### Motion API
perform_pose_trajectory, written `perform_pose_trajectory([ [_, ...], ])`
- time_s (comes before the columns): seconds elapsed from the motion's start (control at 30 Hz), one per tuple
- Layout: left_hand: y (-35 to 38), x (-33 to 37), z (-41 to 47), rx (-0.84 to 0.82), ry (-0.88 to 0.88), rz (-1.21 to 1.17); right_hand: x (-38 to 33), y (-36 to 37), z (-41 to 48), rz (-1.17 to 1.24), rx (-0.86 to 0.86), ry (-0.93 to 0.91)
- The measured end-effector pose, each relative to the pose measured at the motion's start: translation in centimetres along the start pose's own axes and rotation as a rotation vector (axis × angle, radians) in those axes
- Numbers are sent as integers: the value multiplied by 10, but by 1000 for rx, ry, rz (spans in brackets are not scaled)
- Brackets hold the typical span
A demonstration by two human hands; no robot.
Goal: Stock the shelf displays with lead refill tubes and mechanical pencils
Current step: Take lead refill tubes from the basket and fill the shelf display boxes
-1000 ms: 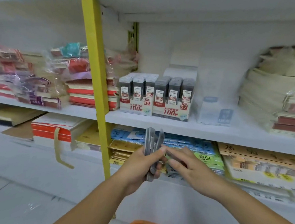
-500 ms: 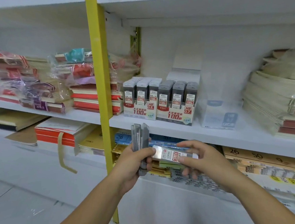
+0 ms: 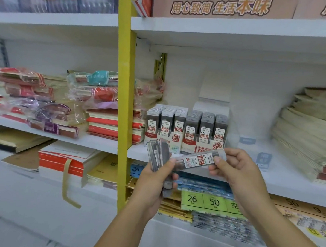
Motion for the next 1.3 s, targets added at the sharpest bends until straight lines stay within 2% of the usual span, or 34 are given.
perform_pose_trajectory([
  [0.17,-12,20,6,46,10,-87,-44,24,55,-274,-66,-338],
  [0.3,-30,27,11,-5,-2,-162,-61,57,94,-561,-191,-534],
  [0.53,-48,36,9,-107,22,-202,-39,104,134,-903,-491,-515],
  [0.77,-56,38,5,-270,-21,-176,-14,111,131,-1267,-470,-664],
  [0.83,-55,35,3,-269,-29,-131,-14,107,122,-1216,-418,-731],
  [0.87,-54,35,2,-266,-28,-106,-16,104,115,-1101,-393,-729],
  [0.97,-47,33,-3,-261,-14,-20,-17,98,82,-577,-416,-474],
  [1.03,-41,30,-4,-228,-7,75,-14,98,59,-365,-472,-288],
  [1.17,-33,20,-3,-138,-15,190,-1,85,37,-202,-371,-219],
  [1.3,-36,18,-4,-141,-48,80,10,60,25,-57,-331,-113],
])
Point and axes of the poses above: each hand's wrist, its own z-axis towards the middle knuckle, its own y-axis out of the palm, x = y × z, the point moved 1 cm from there along z, towards the middle knuckle, and after that the axes turned 14 degrees about -y, right-handed, at the moved point
